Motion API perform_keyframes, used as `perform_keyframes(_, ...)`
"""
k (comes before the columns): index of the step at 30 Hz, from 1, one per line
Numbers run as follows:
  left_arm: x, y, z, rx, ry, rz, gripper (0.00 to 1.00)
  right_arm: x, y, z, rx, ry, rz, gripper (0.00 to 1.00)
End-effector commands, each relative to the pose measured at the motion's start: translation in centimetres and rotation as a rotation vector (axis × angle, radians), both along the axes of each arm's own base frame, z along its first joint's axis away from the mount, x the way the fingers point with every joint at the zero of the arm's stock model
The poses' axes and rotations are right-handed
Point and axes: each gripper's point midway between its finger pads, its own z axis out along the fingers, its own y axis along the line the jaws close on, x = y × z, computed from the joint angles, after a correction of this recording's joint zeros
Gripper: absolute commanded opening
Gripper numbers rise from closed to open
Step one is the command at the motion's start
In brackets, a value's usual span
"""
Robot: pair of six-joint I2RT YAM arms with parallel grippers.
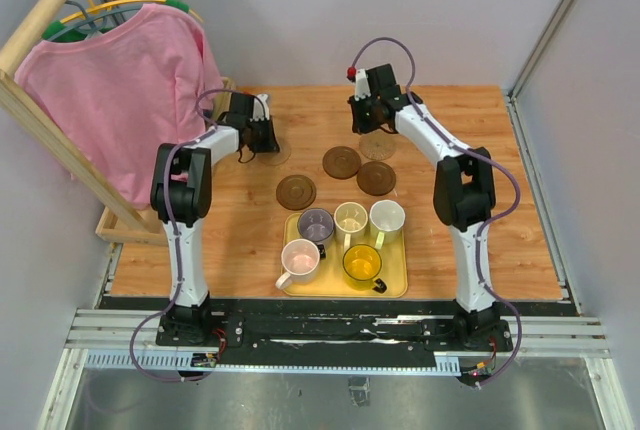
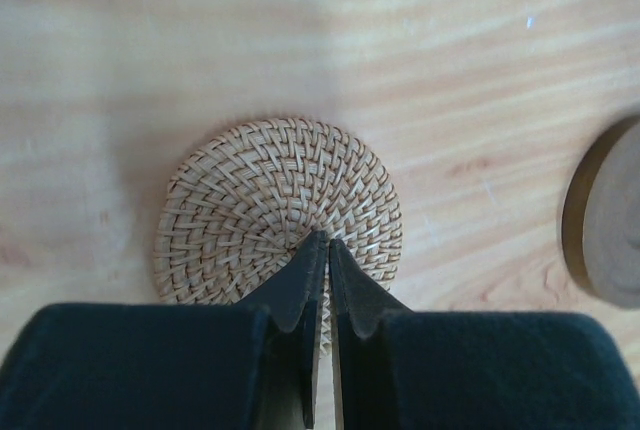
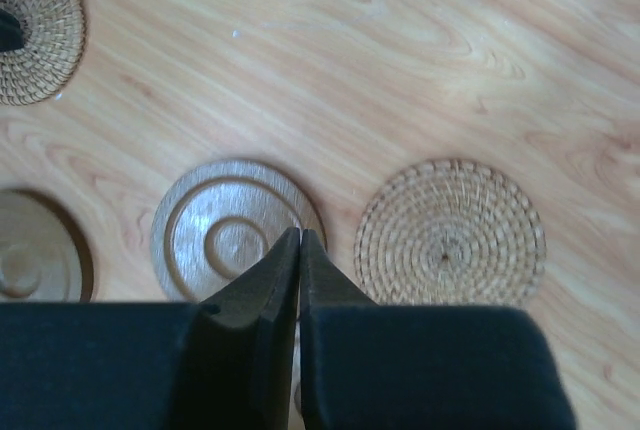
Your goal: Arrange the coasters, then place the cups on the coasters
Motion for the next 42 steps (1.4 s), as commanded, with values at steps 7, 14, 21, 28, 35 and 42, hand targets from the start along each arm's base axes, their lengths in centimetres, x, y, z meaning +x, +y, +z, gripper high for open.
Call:
perform_keyframes(7,-3.9,1.0,5.4,0.004,-0.073,0.026,0.24,-6.0,0.7,-1.2,-0.077,0.056,0.097,0.10)
perform_keyframes(14,-7.4,-0.7,6.9,-0.071,-0.103,-0.004,0.33,-8.3,1.3,-2.7,-0.116,0.103,0.132,0.10)
perform_keyframes(21,-12.6,-5.1,4.6,-0.095,-0.043,-0.127,0.24,-9.1,1.8,-3.7,-0.128,0.115,0.143,0.11)
perform_keyframes(28,-15.0,-7.5,2.2,-0.107,0.021,-0.184,0.13,-9.0,2.0,-4.0,-0.125,0.118,0.138,0.11)
perform_keyframes(35,-14.4,-6.6,-0.1,-0.037,0.067,-0.139,0.13,-8.5,2.8,-4.1,-0.098,0.114,0.151,0.11)
perform_keyframes(42,-14.2,-5.7,-1.1,0.056,0.101,-0.107,0.13,-7.9,3.5,-4.4,-0.081,0.118,0.159,0.12)
